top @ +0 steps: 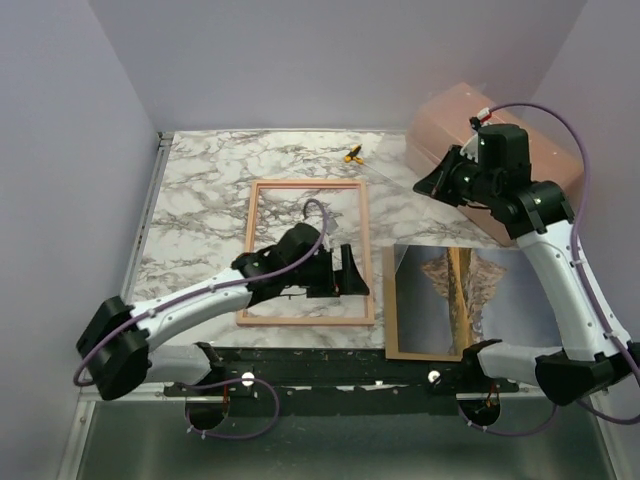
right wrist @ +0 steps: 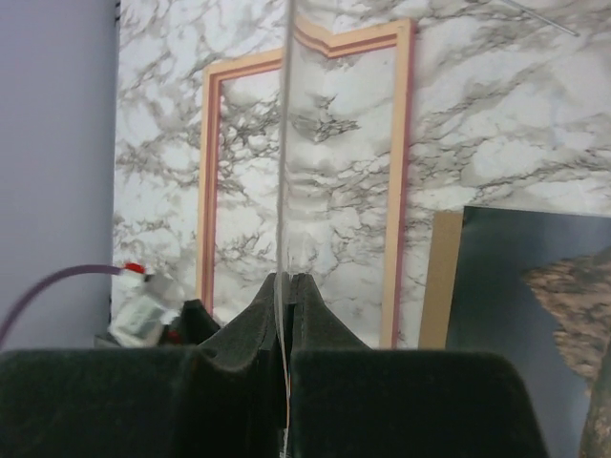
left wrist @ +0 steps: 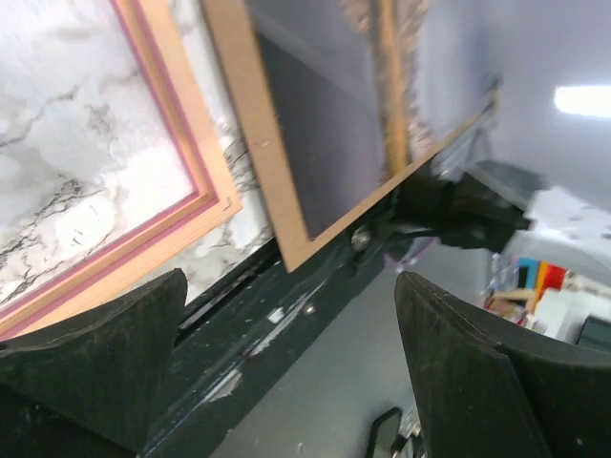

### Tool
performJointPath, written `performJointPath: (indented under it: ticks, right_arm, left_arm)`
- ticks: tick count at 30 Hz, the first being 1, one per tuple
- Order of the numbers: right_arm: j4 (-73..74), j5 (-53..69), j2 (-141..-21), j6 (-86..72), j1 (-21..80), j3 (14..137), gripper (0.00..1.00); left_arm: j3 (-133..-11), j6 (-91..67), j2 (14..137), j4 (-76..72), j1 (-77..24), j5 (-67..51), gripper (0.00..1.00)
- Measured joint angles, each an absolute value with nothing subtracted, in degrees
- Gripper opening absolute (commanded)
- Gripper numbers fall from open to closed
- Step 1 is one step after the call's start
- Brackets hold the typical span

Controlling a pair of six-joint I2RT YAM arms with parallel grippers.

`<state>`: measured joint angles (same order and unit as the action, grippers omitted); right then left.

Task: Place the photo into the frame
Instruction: Adjust the photo frame at the center of the board.

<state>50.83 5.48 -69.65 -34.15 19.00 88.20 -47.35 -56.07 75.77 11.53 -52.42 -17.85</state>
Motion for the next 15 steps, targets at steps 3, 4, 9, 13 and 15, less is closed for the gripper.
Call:
performJointPath:
  ticks: [3, 4, 9, 13, 15]
  right_arm:
    - [49.1, 9.5, -72.4, -32.9, 19.0, 88.3, 0.00]
    - [48.8, 10.7, -73.5, -32.7, 19.0, 88.5, 0.00]
    - [45.2, 14.6, -76.2, -34.5, 19.0, 87.5, 0.00]
    - [36.5, 18.3, -75.2, -40.7, 19.0, 79.5, 0.01]
    - [34.0, 20.2, -75.7, -43.2, 19.0, 76.1, 0.01]
  left_arm:
    - [-46.9, -57.8, 66.5, 13.9, -50.6, -15.6, 0.93]
    - [-46.7, -58.3, 63.9, 14.5, -49.9, -15.0, 0.93]
    - [-44.3, -61.5, 49.9, 21.7, -45.5, -10.9, 0.93]
    - [-44.2, -62.1, 44.4, 27.8, -42.3, -8.6, 0.93]
    - [-44.2, -61.7, 42.5, 30.8, -39.9, -8.2, 0.93]
